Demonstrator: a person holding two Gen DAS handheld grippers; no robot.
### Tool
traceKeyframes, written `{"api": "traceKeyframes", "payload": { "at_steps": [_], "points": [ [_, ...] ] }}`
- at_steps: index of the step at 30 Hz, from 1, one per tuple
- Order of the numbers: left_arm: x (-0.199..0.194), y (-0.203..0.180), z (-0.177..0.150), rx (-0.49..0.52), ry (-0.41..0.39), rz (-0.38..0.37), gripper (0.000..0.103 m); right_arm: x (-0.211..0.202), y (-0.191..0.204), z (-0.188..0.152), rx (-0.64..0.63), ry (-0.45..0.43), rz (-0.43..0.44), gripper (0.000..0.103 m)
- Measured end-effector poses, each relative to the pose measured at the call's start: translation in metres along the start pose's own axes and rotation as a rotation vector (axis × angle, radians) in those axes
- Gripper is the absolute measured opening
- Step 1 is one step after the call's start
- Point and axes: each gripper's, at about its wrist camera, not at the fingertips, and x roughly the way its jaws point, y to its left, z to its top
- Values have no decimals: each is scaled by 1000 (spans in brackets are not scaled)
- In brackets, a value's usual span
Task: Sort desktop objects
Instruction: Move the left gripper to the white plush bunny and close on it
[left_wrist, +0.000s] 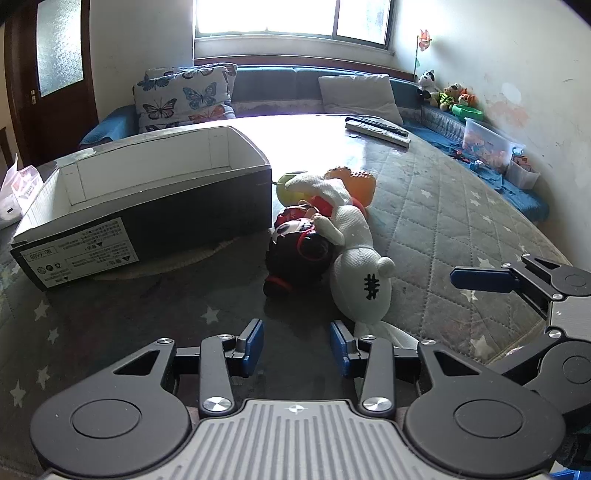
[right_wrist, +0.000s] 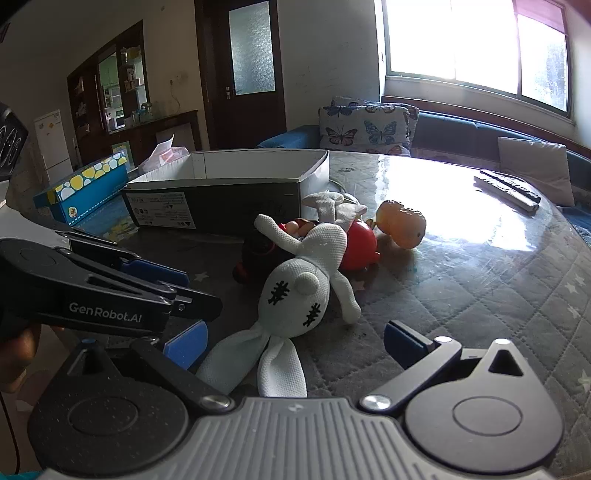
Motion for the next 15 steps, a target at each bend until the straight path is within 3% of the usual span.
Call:
{"api": "traceKeyframes", "payload": {
  "at_steps": [15],
  "points": [
    [8, 8, 12, -19, 11, -65, 42, 12, -6, 5, 21, 21, 23, 101]
  ]
}}
